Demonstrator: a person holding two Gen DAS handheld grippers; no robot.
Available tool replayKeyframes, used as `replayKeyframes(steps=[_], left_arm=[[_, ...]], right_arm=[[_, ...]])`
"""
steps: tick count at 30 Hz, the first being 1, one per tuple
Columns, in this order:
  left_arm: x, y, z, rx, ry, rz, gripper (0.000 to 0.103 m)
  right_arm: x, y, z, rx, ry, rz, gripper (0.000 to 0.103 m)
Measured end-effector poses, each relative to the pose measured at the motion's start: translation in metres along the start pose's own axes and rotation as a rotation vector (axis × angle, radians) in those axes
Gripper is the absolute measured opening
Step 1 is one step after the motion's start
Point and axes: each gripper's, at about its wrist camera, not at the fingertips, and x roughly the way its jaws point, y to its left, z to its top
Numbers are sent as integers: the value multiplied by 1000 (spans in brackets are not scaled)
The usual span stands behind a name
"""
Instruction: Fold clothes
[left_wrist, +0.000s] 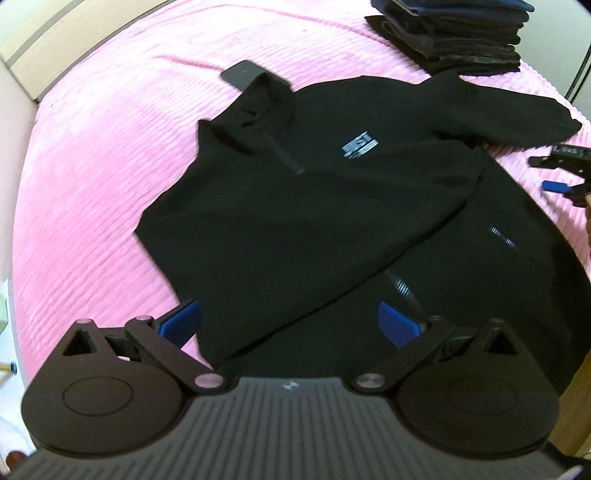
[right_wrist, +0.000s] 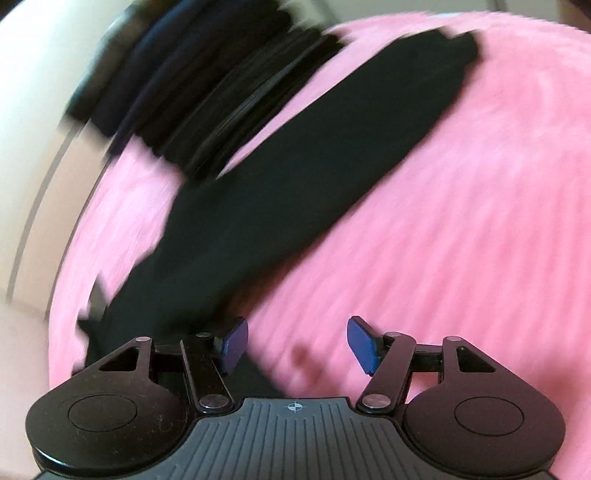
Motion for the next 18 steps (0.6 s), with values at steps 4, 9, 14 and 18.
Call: replayKeyframes(steps=[4,9,14,18], left_arm=[[13,-26,23,25,11,-1,101],[27,-56,40,62,29,-5,101],[37,-72,40,58,55,-8,100],[37,-70,36,38,72,-20,96]], right_arm=[[-4,-47,62,126,-107,-37,63],[6,-96,123,281,-205,-57,63],[15,-114,159,358,-241,-13,24],[7,-82,172,237,-246,-23,5]])
